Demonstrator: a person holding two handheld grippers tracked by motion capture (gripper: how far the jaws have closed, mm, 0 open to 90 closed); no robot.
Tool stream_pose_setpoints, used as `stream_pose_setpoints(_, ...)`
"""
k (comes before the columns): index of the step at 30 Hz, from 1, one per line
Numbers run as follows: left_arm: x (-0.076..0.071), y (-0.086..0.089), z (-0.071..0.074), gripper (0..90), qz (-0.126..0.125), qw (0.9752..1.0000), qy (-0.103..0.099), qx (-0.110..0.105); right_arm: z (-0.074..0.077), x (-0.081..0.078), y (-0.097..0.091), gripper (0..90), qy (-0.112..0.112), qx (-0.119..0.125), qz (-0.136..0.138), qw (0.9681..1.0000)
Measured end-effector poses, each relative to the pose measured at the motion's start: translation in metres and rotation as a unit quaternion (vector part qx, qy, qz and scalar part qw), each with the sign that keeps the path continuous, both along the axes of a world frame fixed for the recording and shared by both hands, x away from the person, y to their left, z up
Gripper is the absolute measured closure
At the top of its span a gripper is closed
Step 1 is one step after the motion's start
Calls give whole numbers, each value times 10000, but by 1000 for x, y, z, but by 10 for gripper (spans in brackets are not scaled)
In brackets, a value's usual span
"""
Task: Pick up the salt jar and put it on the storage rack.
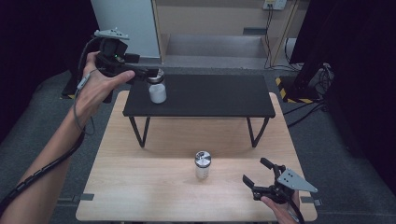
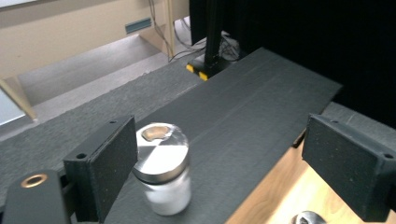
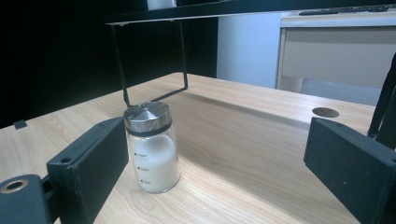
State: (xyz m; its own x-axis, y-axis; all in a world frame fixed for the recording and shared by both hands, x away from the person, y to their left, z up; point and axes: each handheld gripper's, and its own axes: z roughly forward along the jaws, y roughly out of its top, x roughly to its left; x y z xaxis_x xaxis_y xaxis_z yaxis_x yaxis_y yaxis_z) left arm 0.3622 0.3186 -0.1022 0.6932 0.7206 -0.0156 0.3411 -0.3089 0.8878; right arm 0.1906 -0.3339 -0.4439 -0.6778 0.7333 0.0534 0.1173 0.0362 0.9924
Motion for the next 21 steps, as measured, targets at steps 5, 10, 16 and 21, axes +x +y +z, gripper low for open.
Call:
stream_pose_setpoints(5, -22, 3, -2, 95, -133, 9998, -132, 59, 0, 1, 1, 65, 4, -10, 14, 10000)
stream_pose_setpoints(10, -40, 11, -11, 95, -213, 9996, -176, -47, 0, 1, 1, 65, 0, -22, 12, 10000)
stream_pose_setpoints(16, -58, 11, -26, 93, -328, 9991, -231, 142, 1, 2, 2, 66, 6, -40, 9, 10000)
stream_pose_setpoints(21, -72, 15, -45, 93, -337, 9989, -307, 93, 1, 2, 2, 66, 5, -50, 4, 10000)
